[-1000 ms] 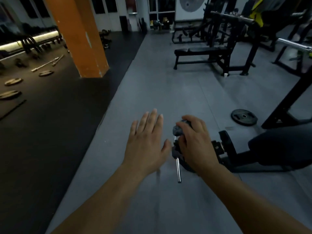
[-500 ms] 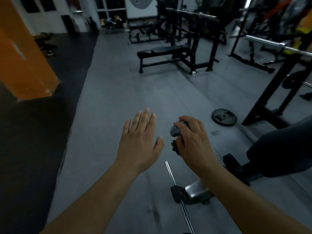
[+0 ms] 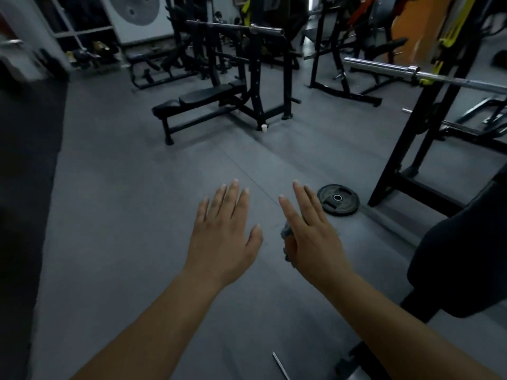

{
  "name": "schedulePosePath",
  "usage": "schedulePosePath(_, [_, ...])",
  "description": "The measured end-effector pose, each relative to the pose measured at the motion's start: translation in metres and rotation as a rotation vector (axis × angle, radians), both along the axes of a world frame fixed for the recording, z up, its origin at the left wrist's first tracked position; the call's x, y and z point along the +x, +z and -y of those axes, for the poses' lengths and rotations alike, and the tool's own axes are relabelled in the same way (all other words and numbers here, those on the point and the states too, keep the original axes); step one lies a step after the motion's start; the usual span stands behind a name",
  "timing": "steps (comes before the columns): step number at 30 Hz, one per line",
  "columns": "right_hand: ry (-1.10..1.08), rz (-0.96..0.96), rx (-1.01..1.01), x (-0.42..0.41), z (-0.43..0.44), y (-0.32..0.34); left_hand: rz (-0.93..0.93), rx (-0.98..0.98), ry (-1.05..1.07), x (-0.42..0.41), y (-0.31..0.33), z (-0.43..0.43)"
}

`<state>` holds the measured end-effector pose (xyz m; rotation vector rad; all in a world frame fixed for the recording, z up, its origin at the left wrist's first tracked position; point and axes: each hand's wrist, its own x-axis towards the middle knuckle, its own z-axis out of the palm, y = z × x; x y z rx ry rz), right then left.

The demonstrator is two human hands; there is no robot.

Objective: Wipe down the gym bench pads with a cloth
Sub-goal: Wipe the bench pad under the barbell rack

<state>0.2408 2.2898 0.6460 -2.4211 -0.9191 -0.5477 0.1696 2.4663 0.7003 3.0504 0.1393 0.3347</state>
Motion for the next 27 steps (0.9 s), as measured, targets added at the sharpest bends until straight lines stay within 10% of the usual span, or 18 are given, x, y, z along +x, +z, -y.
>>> schedulePosePath(13, [-0.406, -0.019, -0.015, 0.186, -0.111, -0.014, -0.069, -0.014, -0.430, 0.269, -0.015, -0.127])
schedulePosePath(27, [-0.964, 0.013, -0.015, 0.325, 0.056, -0.020, -0.089, -0.015, -1.006, 0.502, -0.025, 0.077])
